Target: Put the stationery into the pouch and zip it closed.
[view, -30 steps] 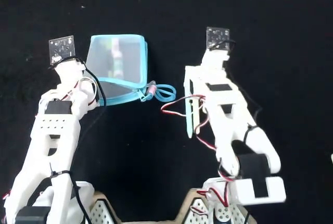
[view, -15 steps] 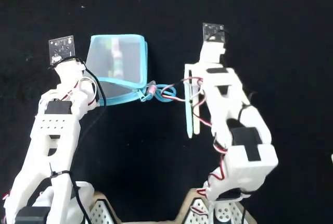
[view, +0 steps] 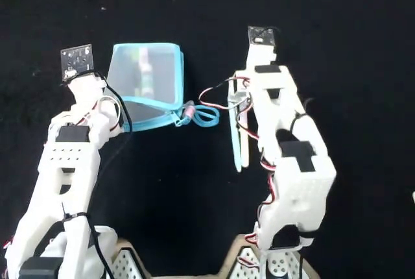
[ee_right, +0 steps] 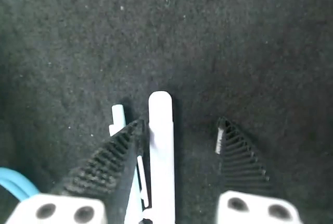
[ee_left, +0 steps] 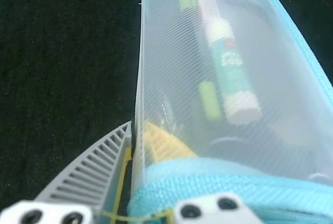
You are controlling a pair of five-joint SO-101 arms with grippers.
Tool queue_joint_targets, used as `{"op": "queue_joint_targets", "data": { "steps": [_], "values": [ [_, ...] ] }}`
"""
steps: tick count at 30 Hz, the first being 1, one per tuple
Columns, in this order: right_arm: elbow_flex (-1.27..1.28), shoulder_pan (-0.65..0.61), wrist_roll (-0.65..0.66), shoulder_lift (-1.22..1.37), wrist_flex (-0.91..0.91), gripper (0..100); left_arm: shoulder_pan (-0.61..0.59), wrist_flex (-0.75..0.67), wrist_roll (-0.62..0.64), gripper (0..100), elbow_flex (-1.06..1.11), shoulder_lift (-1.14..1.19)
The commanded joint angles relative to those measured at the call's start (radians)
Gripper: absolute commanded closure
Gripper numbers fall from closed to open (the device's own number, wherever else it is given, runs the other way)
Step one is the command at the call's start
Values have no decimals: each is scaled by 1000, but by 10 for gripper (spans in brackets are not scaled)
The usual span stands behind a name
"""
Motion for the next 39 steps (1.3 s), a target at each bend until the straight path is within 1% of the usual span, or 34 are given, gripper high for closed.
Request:
{"op": "queue_joint_targets", "data": {
  "steps": [1,9,15,17,20,21,22,25,29,30,36,39],
  "values": [
    [-107,18,12,27,64,794,-2,0,12,970,44,12],
    [-205,18,12,90,163,794,-4,2,12,970,44,12],
    [-225,18,12,104,183,796,-4,2,12,970,42,12],
    [-225,18,12,102,183,837,-4,2,12,970,42,12],
    [-225,18,12,101,181,988,-4,3,12,970,42,12],
    [-225,18,12,101,181,986,-4,3,12,970,42,12],
    [-223,18,12,101,181,962,-4,3,12,970,41,12],
    [-223,21,12,99,184,991,-4,3,12,970,41,12],
    [-269,49,21,99,242,988,-4,3,12,970,41,12],
    [-297,63,52,99,272,988,-4,3,12,970,41,12],
    [-519,157,341,107,509,988,-2,3,12,970,42,12],
    [-545,187,482,107,575,988,-1,3,12,970,44,12]
  ]
}}
